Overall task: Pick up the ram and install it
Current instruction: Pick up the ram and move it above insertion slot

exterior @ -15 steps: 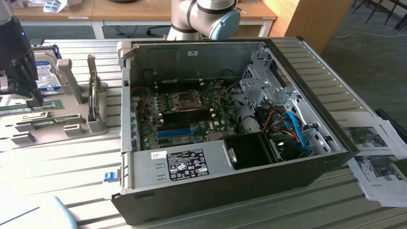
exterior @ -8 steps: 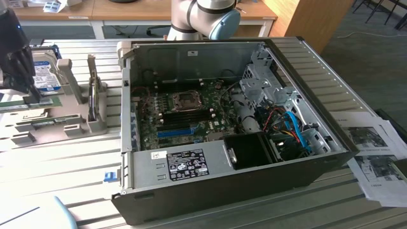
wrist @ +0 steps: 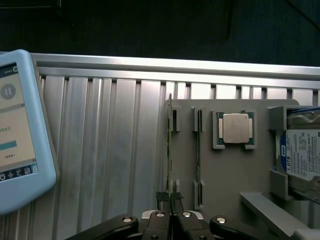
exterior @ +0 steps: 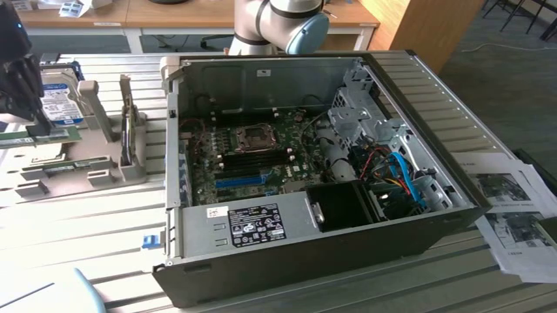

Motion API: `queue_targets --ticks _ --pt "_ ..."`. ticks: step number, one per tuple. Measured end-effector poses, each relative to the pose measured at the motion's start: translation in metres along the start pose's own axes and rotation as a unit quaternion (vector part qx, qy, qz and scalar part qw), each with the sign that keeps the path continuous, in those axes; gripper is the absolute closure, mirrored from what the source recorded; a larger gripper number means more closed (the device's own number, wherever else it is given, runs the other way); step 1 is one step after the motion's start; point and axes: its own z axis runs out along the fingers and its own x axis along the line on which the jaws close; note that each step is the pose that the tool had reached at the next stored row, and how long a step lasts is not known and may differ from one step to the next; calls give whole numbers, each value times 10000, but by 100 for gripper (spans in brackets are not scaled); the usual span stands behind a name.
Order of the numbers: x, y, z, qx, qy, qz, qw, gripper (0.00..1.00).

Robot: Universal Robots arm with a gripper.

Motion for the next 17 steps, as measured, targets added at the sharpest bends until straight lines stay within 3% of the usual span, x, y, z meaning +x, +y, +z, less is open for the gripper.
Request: queue_targets --ticks 17 --pt "11 10 -222 -3 44 7 10000 89"
